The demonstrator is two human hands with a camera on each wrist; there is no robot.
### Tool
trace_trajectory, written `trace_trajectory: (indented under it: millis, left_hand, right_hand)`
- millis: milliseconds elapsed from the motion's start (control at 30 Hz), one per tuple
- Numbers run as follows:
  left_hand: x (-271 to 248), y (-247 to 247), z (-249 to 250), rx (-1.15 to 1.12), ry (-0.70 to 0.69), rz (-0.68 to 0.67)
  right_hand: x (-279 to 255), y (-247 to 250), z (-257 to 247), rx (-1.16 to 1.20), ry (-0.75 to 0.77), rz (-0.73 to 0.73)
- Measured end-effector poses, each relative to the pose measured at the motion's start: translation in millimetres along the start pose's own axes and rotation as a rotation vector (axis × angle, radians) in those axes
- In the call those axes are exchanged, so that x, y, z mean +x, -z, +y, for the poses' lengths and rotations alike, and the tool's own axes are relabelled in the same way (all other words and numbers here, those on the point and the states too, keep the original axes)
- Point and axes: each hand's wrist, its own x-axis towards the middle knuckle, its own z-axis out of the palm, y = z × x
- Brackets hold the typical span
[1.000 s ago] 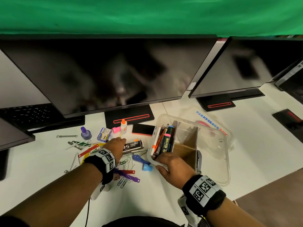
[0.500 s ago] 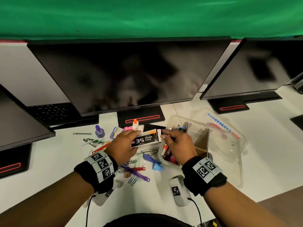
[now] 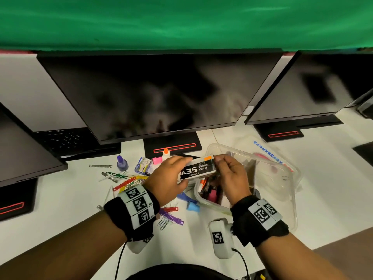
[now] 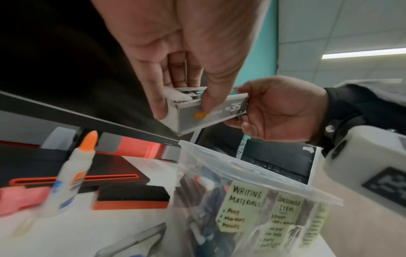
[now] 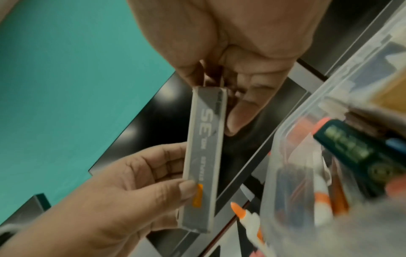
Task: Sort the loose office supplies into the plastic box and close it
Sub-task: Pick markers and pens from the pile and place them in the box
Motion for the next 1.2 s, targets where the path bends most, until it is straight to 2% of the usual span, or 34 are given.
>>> trace_trajectory:
  millis: [67, 133, 267, 400, 533, 700, 867, 1000, 1133, 1200]
  left_hand:
    - [8, -5, 8, -0.025, -0.021, -0.008]
    - [15, -13, 17, -0.044, -0.048, -0.045]
    - [23, -26, 24, 0.052, -0.096, -0.201]
    - [23, -39, 13, 0.174, -0.18, -0.399]
    - [21, -41, 10, 0.234, -0.208, -0.465]
    - [21, -41, 10, 0.213, -0.181, -0.484]
    - [21, -42, 6, 0.18, -0.183, -0.458]
    - [20, -40, 2, 0.112, -0.192, -0.405]
    - [29, -35, -9, -0.12, -0.081, -0.074]
    - [42, -34, -20, -0.112, -0.026, 0.037]
  right_hand:
    - [2, 13, -7, -0.017, -0.01, 0.041]
    - [8, 34, -13, -0.136, -0.022, 0.054]
    - [25, 93, -30, -0.337, 0.0, 0.135]
    - [36, 142, -39, -0.831, 0.026, 0.154]
    - [49, 154, -21, -1.071, -0.027, 0.044]
    - [68, 137, 22, -1.171, -0.14, -0.141]
    - [75, 131, 35, -1.234, -0.317, -0.178]
    - [79, 130, 36, -1.274, -0.319, -0.189]
    - [79, 129, 36, -1.267, -0.302, -0.177]
    - [79, 128, 35, -1.275, -0.299, -0.176]
